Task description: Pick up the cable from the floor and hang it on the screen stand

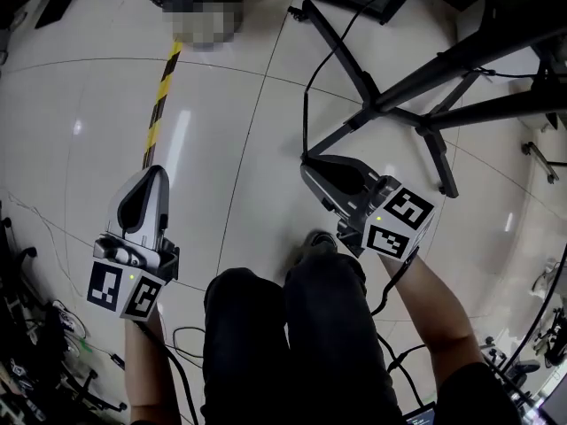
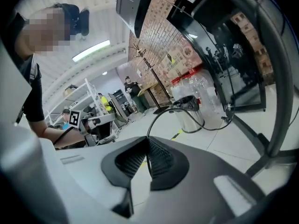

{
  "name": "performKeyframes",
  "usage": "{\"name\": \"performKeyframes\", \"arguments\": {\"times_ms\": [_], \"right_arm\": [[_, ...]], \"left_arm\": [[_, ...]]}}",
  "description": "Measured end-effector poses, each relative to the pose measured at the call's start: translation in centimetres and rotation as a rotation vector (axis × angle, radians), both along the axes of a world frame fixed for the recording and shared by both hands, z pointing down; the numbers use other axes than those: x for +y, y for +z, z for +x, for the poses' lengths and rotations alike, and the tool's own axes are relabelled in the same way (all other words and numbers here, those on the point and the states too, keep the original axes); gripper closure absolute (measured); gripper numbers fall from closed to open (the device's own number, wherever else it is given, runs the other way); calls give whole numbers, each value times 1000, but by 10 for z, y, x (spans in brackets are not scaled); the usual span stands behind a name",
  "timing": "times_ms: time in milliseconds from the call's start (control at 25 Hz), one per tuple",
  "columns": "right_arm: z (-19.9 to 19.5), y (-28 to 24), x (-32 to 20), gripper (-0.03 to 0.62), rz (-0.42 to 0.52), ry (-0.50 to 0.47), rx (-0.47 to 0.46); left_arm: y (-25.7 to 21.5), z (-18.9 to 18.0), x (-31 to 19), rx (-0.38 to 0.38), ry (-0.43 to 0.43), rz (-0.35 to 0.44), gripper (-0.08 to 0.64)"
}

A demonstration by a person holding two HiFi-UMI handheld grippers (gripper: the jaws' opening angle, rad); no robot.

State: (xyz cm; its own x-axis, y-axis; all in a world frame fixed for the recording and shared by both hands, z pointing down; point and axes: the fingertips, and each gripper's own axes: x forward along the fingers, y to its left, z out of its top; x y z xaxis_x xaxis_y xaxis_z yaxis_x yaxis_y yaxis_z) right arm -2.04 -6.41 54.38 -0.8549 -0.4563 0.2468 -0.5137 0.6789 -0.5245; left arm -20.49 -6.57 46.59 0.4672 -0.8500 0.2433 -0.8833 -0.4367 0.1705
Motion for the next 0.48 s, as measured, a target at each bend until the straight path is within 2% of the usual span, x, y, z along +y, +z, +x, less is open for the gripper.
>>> {"name": "performKeyframes", "arguments": {"times_ms": [240, 480], "right_arm": [[13, -117, -3, 574, 46, 4, 36], [29, -234, -3, 574, 110, 8, 16]], "left_arm": [[-118, 19, 4, -11, 23, 0, 555], [-226, 35, 10, -31, 32, 35, 554]]}}
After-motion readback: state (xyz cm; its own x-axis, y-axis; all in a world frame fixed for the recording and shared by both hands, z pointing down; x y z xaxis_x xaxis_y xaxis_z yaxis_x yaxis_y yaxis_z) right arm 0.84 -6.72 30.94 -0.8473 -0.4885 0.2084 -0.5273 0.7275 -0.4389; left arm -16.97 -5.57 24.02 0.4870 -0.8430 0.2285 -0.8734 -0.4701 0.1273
